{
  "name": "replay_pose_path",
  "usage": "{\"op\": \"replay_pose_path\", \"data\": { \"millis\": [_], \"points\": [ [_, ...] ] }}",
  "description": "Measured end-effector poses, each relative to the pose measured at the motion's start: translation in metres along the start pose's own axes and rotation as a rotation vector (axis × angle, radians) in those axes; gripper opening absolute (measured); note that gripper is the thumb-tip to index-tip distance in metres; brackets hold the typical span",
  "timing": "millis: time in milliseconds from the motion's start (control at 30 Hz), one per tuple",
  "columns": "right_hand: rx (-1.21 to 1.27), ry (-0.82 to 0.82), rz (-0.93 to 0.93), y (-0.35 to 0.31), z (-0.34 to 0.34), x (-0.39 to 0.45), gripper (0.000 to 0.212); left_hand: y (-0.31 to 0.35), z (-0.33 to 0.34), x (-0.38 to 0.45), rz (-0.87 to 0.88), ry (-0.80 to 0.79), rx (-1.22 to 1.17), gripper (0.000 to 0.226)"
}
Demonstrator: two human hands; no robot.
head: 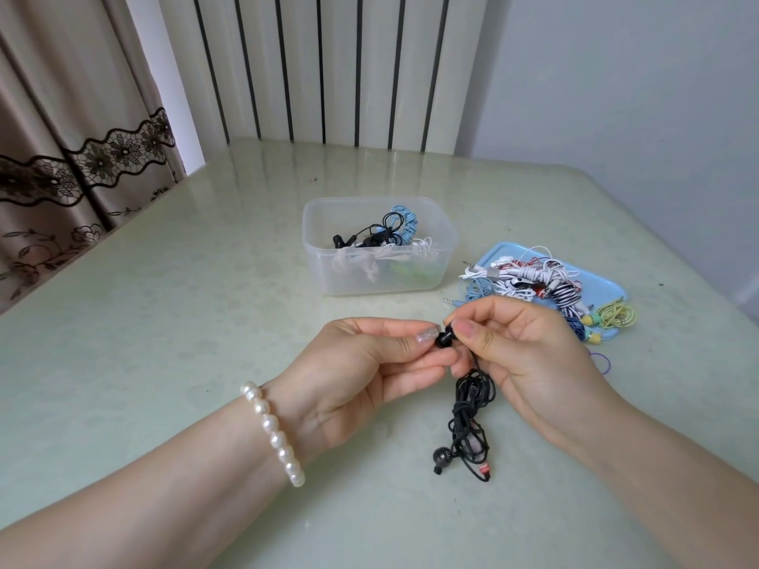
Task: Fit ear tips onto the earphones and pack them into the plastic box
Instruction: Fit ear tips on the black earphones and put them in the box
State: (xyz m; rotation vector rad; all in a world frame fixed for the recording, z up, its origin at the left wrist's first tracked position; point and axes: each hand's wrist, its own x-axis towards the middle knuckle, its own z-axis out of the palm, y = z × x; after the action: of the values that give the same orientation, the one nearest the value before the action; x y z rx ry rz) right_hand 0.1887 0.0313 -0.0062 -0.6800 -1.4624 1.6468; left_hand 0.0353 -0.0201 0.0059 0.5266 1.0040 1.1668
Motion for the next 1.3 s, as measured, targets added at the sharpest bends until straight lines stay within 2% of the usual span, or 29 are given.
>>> {"op": "replay_pose_path", "data": {
  "millis": [167,333,433,767,867,1000,1133,1233,1300],
  "points": [
    [-0.064,0.08,0.007,-0.003,0.007,-0.002,0.015,0.0,0.001,0.0,-0.002,0.023,-0.023,0.024],
    [-0.102,0.14,-0.004,-0.001,0.011,-0.003,0.012,-0.001,0.002,0.001,-0.009,0.04,-0.022,0.022],
    [-0.103,0.166,-0.011,0.0,0.01,-0.003,0.001,-0.002,0.002,0.001,-0.005,0.041,-0.021,0.02],
    [-0.132,0.149,-0.01,0.0,0.012,-0.004,0.006,-0.001,0.001,0.002,0.024,0.079,-0.022,0.012],
    [-0.093,0.158,-0.003,0.0,0.014,-0.004,0.016,-0.001,0.002,0.002,0.036,0.088,-0.013,0.019],
    [-0.085,0.157,0.009,0.0,0.014,-0.003,0.014,-0.003,0.003,0.002,0.062,0.096,-0.003,0.031],
    [-0.112,0.166,0.008,0.0,0.015,-0.004,0.019,-0.005,0.004,0.003,0.089,0.126,0.03,0.027],
    [-0.111,0.191,-0.009,0.0,0.017,-0.004,0.014,-0.005,0.005,0.003,0.101,0.126,0.023,0.023],
    [-0.101,0.195,-0.022,0.0,0.017,-0.004,0.002,-0.005,0.006,0.002,0.109,0.123,0.013,0.023]
  ]
}}
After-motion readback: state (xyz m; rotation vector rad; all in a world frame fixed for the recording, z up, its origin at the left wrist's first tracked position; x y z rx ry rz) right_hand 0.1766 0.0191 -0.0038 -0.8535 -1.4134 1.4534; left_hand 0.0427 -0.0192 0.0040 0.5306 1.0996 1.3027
